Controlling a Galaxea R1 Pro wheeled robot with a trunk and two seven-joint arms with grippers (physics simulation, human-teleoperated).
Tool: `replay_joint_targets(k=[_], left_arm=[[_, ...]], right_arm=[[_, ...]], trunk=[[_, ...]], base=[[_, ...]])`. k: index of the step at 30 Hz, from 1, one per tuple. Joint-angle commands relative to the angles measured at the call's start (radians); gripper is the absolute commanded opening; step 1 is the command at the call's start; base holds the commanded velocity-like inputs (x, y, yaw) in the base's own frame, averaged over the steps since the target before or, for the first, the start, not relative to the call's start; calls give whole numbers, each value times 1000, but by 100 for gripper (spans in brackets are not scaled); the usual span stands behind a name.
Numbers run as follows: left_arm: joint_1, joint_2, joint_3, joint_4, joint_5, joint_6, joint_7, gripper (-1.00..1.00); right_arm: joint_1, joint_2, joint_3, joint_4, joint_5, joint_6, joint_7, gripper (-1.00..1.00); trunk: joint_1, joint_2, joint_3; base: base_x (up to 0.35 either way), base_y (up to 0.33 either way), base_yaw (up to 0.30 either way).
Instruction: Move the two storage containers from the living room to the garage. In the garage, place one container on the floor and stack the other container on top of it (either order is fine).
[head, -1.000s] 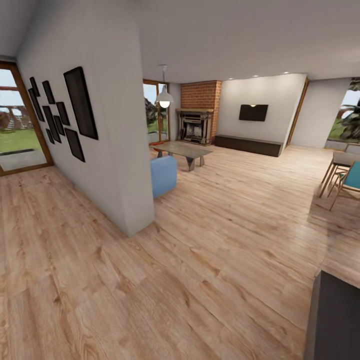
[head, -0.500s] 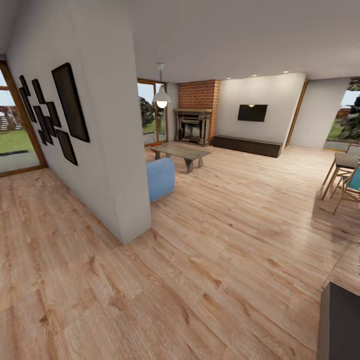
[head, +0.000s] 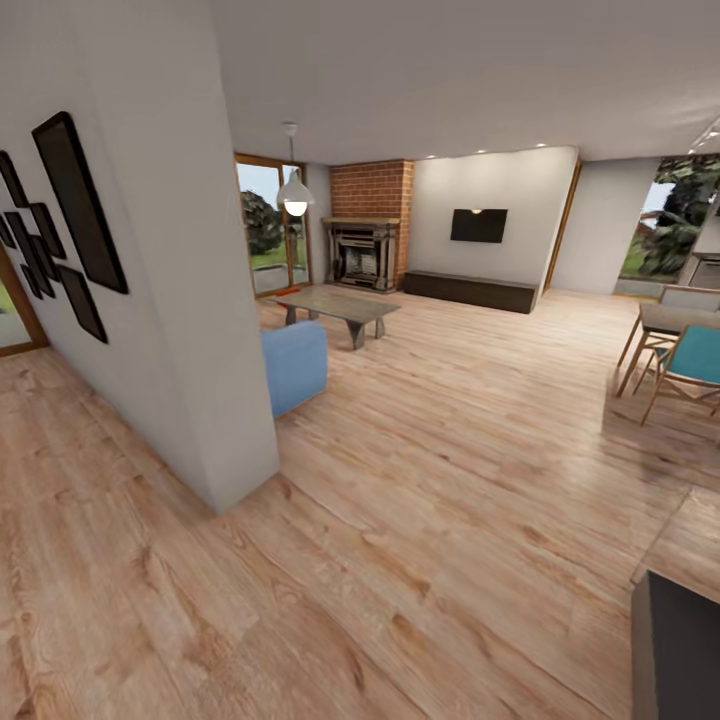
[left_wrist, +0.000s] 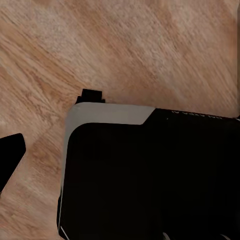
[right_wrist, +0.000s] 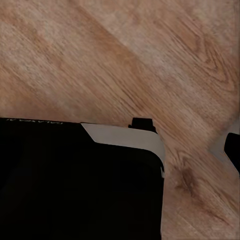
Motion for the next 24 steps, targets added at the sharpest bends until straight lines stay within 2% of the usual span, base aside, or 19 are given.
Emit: replay_joint_targets(k=[1,5,15,24], left_arm=[[-1,0,-1,0,10,5,-4,100],[-1,0,0,0,10,5,-4,100],[-1,0,0,0,10,5,-4,100],[-1,0,0,0,10,5,-4,100]], right_arm=[[-1,1,8,3,-10,-5,3,100],[-1,3,8,4,-11,-5,2,100],[-1,3,8,3,-11,-4,2,100],[-1,2,8,4,-10,-4,3,100]], trunk=[[1,-1,-1],[1,-1,-1],[1,-1,-1],[1,-1,-1]], base=[[322,0,-4],[322,0,-80],[322,0,-226],[322,0,-28]])
